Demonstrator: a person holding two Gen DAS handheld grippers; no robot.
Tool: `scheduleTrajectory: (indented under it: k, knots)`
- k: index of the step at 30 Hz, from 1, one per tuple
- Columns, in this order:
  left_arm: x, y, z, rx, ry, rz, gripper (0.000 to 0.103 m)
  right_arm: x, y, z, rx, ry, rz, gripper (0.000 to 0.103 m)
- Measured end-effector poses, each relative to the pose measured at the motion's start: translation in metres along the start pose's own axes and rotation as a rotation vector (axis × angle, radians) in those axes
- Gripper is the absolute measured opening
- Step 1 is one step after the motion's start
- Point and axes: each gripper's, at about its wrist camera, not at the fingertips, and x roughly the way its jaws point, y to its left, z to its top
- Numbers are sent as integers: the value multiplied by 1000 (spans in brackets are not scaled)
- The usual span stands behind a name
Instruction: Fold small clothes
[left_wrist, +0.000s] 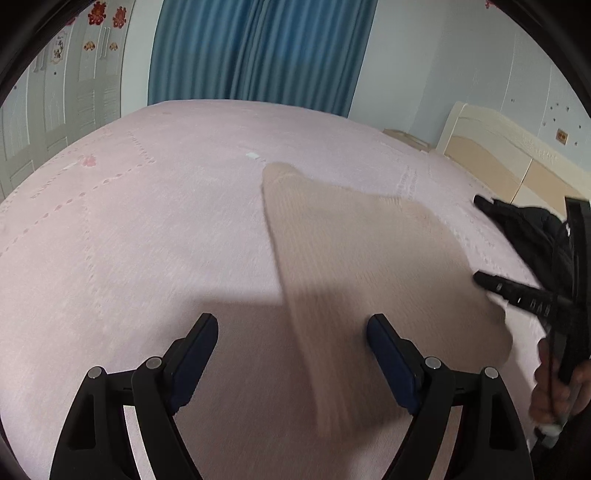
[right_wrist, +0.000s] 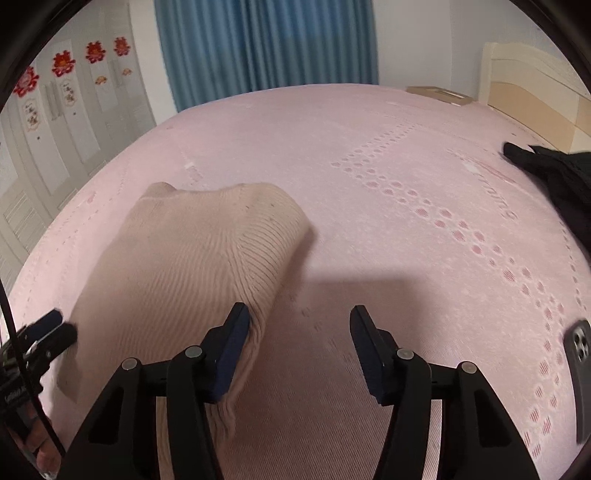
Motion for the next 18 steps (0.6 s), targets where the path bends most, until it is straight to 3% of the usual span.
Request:
scheduleTrajectory:
  k: [5,8,10,13,16,18]
  knots:
    - [-25,3,-8,-27,23,65,80,-24,-13,-7,76,23,-17,51]
    - [-48,1,-2,-71,20,55,80,-52,-12,-10,98,15,-5,52]
    - [-67,-6,6,-69,-2,85,81,-75,-5,-9,87,2,-17,57]
    - [-96,-27,20,-16,-46,215,81,-108,5,-8,65,-16,-15,63]
    - [-122,-39,29,-31,-49,196,84,-144,13,-6,54,-38,-24,70]
    - [-143,-48,31,-32,-59,193,87,-167,17,-8,47,-47,-28,90]
